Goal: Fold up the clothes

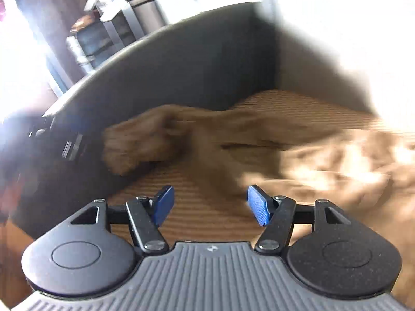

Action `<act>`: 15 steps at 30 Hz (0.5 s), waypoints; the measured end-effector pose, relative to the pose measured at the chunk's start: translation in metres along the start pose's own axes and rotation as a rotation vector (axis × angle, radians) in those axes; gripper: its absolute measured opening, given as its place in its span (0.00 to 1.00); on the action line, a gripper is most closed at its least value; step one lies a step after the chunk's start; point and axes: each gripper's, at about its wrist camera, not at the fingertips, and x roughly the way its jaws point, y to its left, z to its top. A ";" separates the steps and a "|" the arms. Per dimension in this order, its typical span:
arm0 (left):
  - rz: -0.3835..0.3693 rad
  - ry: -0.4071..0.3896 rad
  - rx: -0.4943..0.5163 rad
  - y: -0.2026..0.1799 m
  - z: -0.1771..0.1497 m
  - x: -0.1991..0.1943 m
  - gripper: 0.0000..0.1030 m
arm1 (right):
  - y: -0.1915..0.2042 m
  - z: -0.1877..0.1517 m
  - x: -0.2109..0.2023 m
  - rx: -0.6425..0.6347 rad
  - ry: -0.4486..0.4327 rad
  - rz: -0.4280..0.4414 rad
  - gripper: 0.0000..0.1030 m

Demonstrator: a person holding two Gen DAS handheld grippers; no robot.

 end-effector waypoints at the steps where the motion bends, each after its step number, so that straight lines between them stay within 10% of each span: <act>1: -0.016 0.005 -0.040 -0.010 -0.004 0.010 0.69 | -0.019 0.003 -0.008 0.004 -0.011 -0.055 0.66; 8: -0.077 0.063 -0.408 -0.037 -0.016 0.073 0.69 | -0.160 0.038 -0.038 0.085 -0.034 -0.392 0.67; 15: 0.006 0.040 -0.668 -0.019 -0.021 0.097 0.72 | -0.255 0.031 -0.001 0.282 -0.060 -0.466 0.68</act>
